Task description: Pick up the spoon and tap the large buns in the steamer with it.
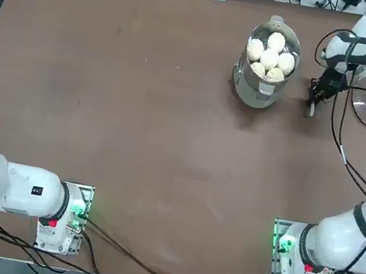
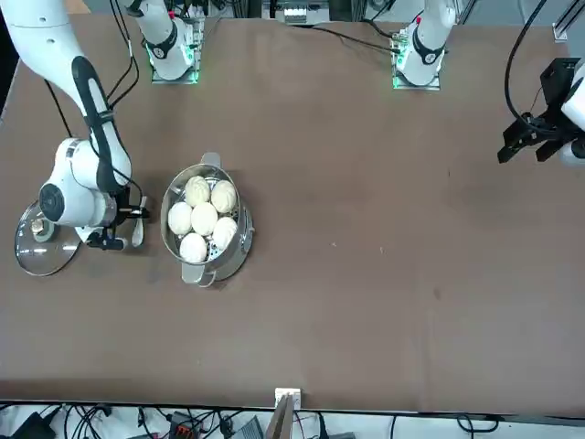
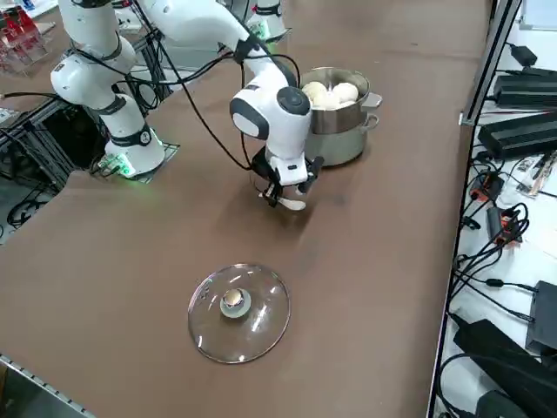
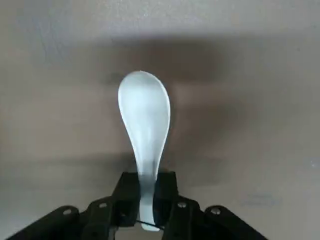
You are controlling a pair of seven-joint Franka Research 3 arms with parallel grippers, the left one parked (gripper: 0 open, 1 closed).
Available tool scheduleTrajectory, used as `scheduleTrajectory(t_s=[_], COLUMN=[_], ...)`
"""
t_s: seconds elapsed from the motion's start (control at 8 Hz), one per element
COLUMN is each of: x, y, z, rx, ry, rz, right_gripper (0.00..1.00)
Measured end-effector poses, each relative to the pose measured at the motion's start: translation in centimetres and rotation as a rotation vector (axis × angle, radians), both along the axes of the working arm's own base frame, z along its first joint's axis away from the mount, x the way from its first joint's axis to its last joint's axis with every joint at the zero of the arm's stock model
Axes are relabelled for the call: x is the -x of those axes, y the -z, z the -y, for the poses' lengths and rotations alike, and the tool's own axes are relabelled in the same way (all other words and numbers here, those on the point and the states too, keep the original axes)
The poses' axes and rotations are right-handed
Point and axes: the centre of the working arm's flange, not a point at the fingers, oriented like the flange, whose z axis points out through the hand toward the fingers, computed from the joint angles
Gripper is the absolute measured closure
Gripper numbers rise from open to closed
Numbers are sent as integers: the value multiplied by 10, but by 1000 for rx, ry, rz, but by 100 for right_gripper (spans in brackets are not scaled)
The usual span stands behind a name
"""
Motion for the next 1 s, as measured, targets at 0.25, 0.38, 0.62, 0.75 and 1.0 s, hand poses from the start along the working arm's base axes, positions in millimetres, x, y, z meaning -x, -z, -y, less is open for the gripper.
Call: scheduleTrajectory(t_s=[0.25, 0.38, 0.62, 0.75, 1.0], x=[1, 1, 0, -3, -21], y=[3, 3, 2, -3, -50], z=[2, 2, 2, 1, 0], rx=[-1, -1, -1, -1, -2], ry=[1, 1, -1, -4, -11], rz=[-2, -2, 1, 11, 78], right_gripper=[81, 77, 52, 35, 3])
